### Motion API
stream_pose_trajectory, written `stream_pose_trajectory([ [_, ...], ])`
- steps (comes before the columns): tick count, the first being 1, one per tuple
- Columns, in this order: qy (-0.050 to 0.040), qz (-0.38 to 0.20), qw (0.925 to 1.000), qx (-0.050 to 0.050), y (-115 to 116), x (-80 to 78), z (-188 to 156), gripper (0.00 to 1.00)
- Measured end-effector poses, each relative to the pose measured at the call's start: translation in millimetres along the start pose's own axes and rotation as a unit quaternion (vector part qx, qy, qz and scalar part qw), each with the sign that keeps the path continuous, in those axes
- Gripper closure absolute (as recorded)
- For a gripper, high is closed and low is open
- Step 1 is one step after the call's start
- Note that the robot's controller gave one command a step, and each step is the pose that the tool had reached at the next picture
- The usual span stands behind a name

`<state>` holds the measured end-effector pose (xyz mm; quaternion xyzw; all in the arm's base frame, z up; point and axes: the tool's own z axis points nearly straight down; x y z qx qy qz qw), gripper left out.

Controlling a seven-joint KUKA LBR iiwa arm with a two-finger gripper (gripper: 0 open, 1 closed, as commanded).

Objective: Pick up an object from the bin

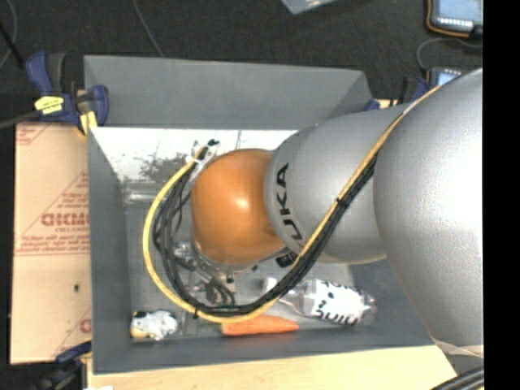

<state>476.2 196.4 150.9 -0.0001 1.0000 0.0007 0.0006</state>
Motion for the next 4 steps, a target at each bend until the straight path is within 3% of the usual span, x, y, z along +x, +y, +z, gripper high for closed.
stream_pose_trajectory([
  [1, -0.0032, -0.060, 0.9982, -0.002, -27.5, -4.1, 32.4, 0.00],
  [2, 0.0039, -0.074, 0.9972, 0.001, -106.5, -10.8, 21.3, 0.00],
  [3, -0.0029, -0.065, 0.9979, 0.001, -162.5, -14.3, -20.2, 0.00],
  [4, -0.0012, -0.159, 0.9873, 0.000, -130.6, -3.3, 46.9, 0.00],
])
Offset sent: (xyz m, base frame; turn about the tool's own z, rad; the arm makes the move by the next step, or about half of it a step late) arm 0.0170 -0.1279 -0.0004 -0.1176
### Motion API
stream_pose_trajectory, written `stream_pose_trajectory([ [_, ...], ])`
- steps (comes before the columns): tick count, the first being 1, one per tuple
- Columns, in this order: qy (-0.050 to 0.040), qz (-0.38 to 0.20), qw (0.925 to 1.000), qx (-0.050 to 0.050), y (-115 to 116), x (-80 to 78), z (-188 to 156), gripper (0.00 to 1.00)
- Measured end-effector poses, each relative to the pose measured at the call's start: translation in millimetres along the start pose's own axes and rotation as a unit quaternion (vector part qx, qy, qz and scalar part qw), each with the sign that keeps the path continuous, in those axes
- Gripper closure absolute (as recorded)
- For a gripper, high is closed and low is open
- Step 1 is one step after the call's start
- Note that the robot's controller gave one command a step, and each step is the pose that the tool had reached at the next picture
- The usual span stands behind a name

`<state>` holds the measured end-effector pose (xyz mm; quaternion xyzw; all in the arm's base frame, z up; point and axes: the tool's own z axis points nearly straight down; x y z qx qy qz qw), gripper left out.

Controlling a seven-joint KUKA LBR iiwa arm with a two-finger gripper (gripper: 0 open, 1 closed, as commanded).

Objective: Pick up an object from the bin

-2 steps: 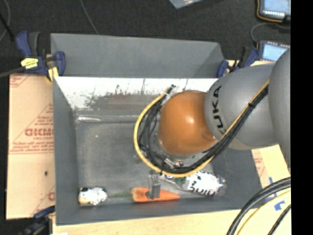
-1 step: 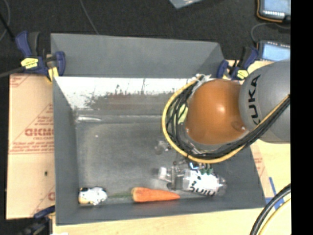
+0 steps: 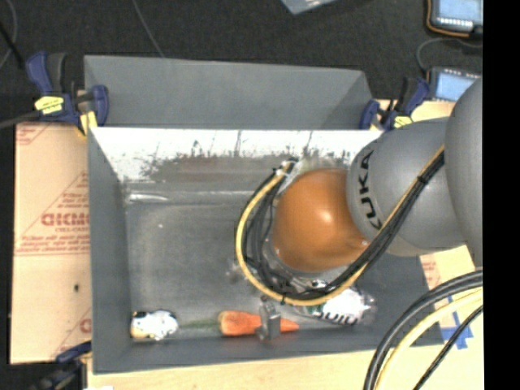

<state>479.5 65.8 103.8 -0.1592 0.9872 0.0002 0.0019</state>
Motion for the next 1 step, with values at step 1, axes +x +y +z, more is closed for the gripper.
stream_pose_trajectory([
  [1, -0.0012, 0.064, 0.9979, 0.000, 3.3, 5.5, 31.2, 1.00],
])
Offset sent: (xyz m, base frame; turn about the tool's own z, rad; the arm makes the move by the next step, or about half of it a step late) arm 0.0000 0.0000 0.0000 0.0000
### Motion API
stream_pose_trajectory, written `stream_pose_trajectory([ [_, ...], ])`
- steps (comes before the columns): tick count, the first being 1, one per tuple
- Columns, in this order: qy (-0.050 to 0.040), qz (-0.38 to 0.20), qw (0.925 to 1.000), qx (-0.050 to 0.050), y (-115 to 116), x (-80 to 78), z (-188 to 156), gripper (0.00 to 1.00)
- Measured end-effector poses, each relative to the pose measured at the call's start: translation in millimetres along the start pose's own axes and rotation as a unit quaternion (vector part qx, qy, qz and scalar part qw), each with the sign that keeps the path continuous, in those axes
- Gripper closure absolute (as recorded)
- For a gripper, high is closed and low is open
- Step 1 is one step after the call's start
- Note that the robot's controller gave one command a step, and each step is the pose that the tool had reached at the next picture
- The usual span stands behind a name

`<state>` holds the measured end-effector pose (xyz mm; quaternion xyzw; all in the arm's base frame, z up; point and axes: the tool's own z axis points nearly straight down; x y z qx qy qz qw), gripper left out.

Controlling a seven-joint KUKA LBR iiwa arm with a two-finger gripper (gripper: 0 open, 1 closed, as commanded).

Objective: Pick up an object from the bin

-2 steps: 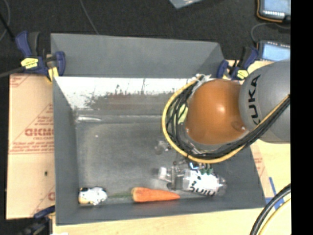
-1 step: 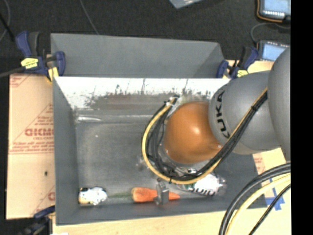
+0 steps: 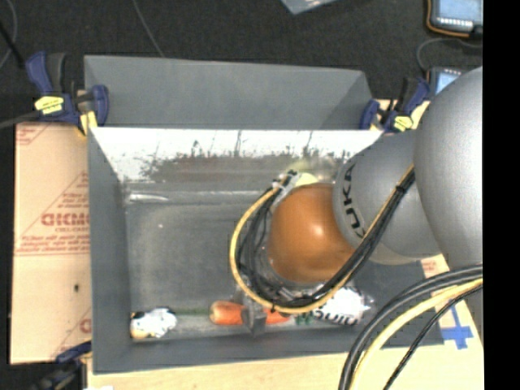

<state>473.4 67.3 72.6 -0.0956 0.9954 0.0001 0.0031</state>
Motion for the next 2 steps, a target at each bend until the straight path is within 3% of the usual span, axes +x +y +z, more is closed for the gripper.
stream_pose_trajectory([
  [2, 0.0013, 0.001, 1.0000, 0.000, 0.0, 1.4, -5.3, 1.00],
])
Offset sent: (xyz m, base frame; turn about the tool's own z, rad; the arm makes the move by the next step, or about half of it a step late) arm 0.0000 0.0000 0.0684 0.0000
